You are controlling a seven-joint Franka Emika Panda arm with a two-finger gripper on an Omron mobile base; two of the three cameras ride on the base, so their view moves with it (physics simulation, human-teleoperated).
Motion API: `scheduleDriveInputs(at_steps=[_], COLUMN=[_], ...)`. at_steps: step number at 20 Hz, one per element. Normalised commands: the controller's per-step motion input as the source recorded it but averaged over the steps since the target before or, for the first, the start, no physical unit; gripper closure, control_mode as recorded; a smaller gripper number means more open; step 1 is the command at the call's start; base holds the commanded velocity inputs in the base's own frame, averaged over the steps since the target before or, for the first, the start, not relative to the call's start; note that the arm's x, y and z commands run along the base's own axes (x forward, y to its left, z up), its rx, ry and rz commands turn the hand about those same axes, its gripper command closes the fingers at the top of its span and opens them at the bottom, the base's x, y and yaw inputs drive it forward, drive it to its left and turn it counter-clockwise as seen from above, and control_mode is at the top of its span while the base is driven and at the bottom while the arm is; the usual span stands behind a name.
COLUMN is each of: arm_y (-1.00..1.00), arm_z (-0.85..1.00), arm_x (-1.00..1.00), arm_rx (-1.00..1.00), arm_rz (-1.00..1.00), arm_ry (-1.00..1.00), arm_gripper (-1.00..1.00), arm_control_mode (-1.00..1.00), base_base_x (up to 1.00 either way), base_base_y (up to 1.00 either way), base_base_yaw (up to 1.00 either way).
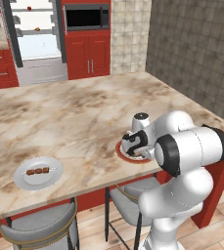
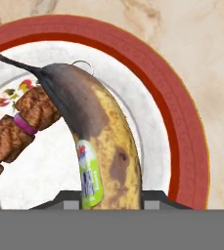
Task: Pick up the banana and apple from the fridge and place one fruit on each plate on the dining counter.
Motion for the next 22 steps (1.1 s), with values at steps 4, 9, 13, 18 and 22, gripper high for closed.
scheduleDriveInputs(at_steps=[4, 9, 13, 18, 22], arm_y=[0.0, 0.0, 0.0, 0.0, 0.0], arm_z=[-0.01, 0.0, 0.0, 0.0, 0.04], arm_x=[0.0, 0.0, 0.0, 0.0, -0.03], arm_rx=[0.0, 0.0, 0.0, 0.0, 0.0], arm_rz=[-0.06, -0.06, -0.03, -0.01, -0.01], arm_ry=[0.0, 0.0, 0.0, 0.0, 0.0], arm_gripper=[1.0, -1.0, -1.0, -1.0, -1.0], arm_control_mode=[-1.0, -1.0, -1.0, -1.0, -1.0], base_base_x=[0.0, 0.0, 0.0, 0.0, 0.0], base_base_y=[0.0, 0.0, 0.0, 0.0, 0.0], base_base_yaw=[0.0, 0.0, 0.0, 0.0, 0.0])
